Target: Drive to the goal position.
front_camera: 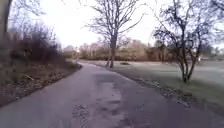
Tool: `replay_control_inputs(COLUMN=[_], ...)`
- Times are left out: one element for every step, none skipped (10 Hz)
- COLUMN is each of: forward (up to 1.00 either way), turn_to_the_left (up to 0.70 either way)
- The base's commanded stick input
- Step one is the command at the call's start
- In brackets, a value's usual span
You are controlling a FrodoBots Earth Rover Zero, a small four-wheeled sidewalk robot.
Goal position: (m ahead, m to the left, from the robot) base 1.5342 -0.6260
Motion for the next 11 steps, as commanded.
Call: replay_control_inputs(forward=[1.0, 1.0, 1.0, 1.0, 1.0, 1.0, 1.0, 1.0, 1.0, 1.0, 1.0], turn_to_the_left=[0.0, 0.0, 0.0, 0.0, 0.0, 0.0, 0.0, 0.0, 0.0, 0.0, 0.0])
